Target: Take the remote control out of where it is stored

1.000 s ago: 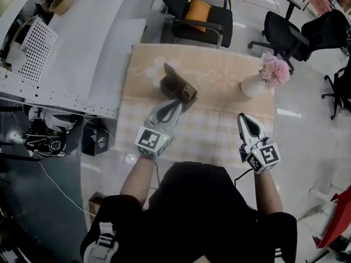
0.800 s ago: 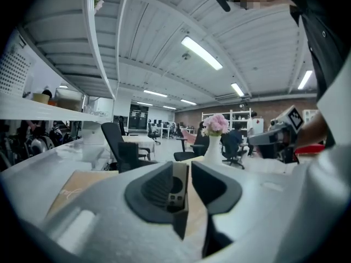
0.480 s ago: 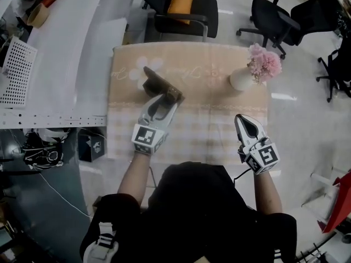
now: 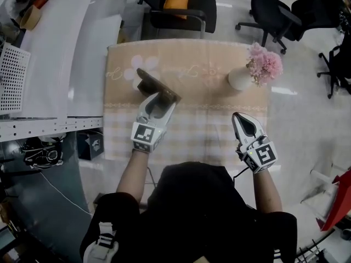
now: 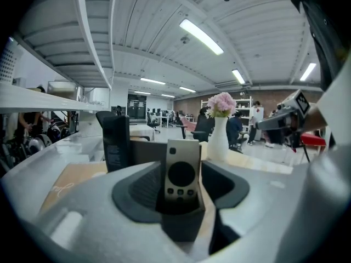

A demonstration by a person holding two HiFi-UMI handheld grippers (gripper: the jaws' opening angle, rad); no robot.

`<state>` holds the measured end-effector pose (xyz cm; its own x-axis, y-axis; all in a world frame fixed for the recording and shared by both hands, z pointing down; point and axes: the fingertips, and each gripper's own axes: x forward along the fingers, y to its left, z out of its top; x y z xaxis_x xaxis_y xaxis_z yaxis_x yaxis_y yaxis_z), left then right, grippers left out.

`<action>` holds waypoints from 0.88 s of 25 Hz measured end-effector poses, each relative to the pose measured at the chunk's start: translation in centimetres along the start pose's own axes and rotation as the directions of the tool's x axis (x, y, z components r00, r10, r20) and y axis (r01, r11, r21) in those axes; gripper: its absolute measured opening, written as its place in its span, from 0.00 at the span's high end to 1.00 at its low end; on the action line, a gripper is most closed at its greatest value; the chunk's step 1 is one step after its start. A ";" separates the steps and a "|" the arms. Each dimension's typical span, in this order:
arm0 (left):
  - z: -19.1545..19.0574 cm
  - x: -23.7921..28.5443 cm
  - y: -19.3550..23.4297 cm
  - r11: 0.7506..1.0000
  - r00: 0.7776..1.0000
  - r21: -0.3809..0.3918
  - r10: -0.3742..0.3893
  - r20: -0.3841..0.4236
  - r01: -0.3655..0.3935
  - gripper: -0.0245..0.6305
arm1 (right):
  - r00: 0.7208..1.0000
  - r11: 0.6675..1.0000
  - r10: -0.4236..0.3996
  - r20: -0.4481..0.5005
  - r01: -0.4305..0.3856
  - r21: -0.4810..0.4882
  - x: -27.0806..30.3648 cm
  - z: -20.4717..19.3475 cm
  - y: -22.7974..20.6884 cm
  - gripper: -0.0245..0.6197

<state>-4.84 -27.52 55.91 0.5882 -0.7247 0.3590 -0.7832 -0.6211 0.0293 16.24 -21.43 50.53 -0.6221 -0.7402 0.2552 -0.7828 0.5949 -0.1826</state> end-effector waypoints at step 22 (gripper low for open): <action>0.9 0.7 -0.1 0.999 0.998 0.001 -0.052 0.025 0.052 0.67 | 1.000 1.000 -0.007 0.002 0.007 -0.016 0.4 0.3 0.1 0.95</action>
<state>-4.15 -28.22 55.35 0.6327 -0.6991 0.3331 -0.7516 -0.6580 0.0466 15.93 -21.79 50.35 -0.6164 -0.7452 0.2543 -0.7869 0.5946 -0.1650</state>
